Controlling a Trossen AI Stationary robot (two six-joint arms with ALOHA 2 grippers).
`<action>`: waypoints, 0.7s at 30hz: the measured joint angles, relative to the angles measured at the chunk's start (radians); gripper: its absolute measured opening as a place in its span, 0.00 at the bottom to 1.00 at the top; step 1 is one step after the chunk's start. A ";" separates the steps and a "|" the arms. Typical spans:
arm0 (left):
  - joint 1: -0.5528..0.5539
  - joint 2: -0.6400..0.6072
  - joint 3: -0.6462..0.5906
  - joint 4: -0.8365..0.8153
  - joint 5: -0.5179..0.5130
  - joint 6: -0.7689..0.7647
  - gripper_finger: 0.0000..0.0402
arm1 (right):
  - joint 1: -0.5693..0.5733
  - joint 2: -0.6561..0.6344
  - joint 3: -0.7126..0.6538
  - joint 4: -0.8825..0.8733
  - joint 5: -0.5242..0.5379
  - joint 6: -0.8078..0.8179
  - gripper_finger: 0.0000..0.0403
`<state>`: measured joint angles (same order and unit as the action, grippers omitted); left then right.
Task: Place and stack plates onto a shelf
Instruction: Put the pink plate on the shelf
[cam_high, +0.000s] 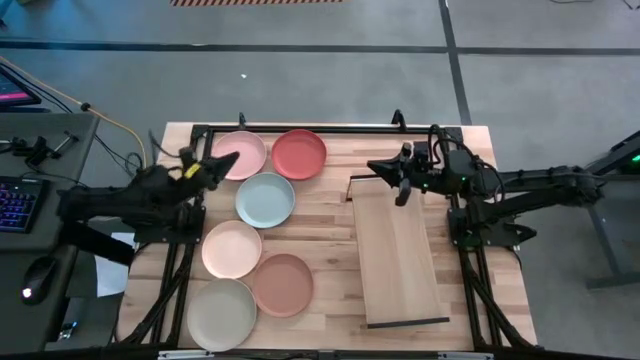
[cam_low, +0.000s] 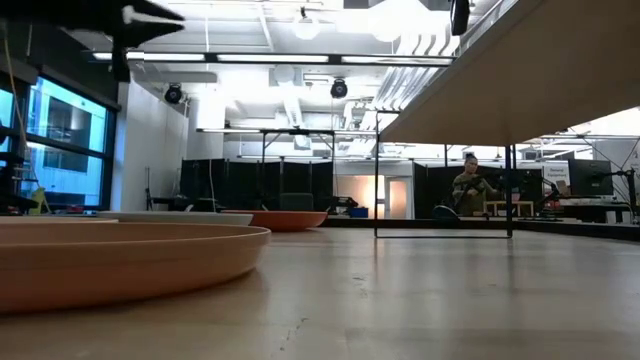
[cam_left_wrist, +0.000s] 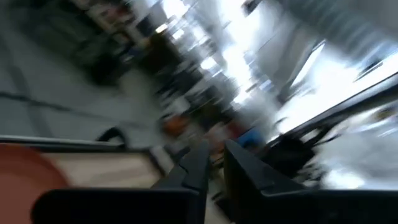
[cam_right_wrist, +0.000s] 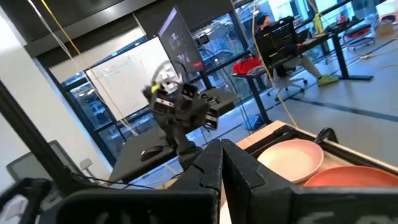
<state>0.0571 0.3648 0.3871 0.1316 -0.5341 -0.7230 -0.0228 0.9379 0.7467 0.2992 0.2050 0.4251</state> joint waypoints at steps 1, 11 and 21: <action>0.022 0.040 0.062 -0.111 0.005 0.001 0.15 | -0.006 0.000 0.000 -0.001 0.000 -0.002 0.00; 0.394 0.433 0.500 -1.033 0.312 0.102 0.36 | -0.045 0.000 0.000 -0.026 -0.026 -0.026 0.00; 0.616 0.845 0.520 -1.323 0.500 0.396 0.38 | -0.045 0.000 0.000 -0.100 -0.033 -0.022 0.00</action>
<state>0.6735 1.2095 0.9073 -1.1918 -0.0345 -0.3274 -0.0677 0.9379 0.7467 0.1987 0.1722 0.4028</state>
